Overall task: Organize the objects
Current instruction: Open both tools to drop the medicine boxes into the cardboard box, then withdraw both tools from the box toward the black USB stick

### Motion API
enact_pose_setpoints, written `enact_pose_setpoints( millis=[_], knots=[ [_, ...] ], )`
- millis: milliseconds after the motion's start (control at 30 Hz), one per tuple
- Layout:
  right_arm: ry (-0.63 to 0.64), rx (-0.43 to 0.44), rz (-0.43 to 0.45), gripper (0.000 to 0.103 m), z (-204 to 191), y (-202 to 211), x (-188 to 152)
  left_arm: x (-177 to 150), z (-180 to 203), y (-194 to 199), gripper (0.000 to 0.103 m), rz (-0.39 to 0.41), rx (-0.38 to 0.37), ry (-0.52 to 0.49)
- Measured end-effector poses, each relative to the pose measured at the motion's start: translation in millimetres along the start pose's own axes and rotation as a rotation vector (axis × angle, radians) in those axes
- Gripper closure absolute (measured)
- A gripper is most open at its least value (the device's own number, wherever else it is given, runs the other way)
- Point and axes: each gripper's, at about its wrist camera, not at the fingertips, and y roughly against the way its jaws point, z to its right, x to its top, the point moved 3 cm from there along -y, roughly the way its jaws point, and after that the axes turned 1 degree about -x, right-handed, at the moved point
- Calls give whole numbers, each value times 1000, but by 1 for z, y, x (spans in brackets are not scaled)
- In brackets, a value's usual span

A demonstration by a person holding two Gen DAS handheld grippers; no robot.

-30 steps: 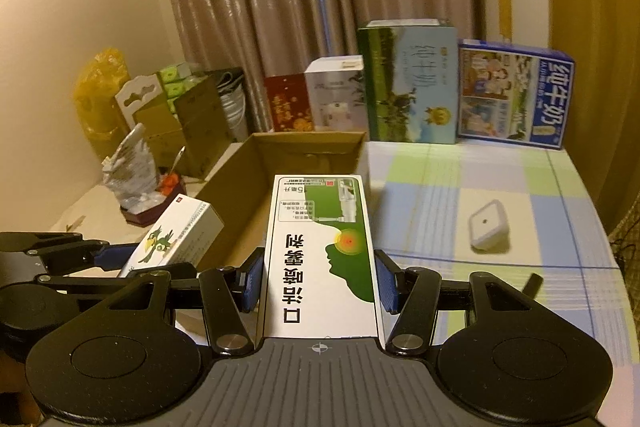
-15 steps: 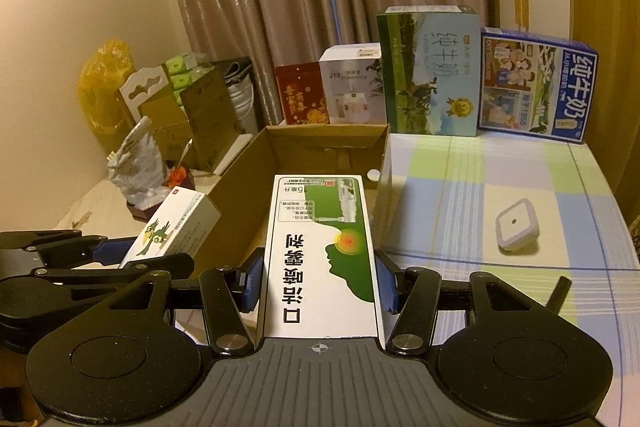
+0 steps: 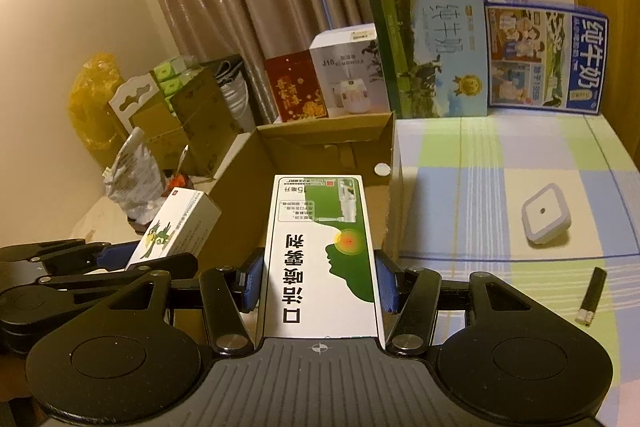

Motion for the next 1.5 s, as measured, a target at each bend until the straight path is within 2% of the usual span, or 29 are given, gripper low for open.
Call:
enact_pose_setpoints(
  millis=[167, 200, 233, 333, 567, 733, 800, 833, 867, 1233, 1500],
  knots=[
    [-24, 9, -18, 51, 4, -14, 0, 0, -4, -17, 68, -11, -10, 6],
    [-29, 14, -21, 51, 5, -16, 1, 1, -6, -19, 63, -5, -13, 12],
    [-32, 17, -22, 51, 5, -17, 1, 2, -9, -20, 53, -3, -9, 18],
    [-32, 19, -24, 51, 6, -19, 0, 2, -17, -19, 53, 7, 17, 22],
    [-33, 18, -30, 51, 4, -24, -3, -4, -28, -9, 53, 18, 23, 65],
    [-28, 47, 2, 50, -2, -27, 0, -10, -32, -1, 53, 29, 25, 97],
    [-35, 56, 10, 44, -1, -27, 1, -12, -33, 1, 53, 30, 24, 108],
    [-39, 55, 15, 36, 0, -25, 1, -15, -34, 3, 51, 30, 26, 116],
    [-37, 55, 21, 33, 0, -22, 0, -16, -34, 5, 50, 30, 28, 121],
    [-94, 1, 19, 26, 28, 34, -32, -45, -22, 32, 44, 17, 10, 180],
    [-107, -36, 33, 18, 44, 82, -50, -60, 4, 59, 37, 11, 4, 166]
  ],
)
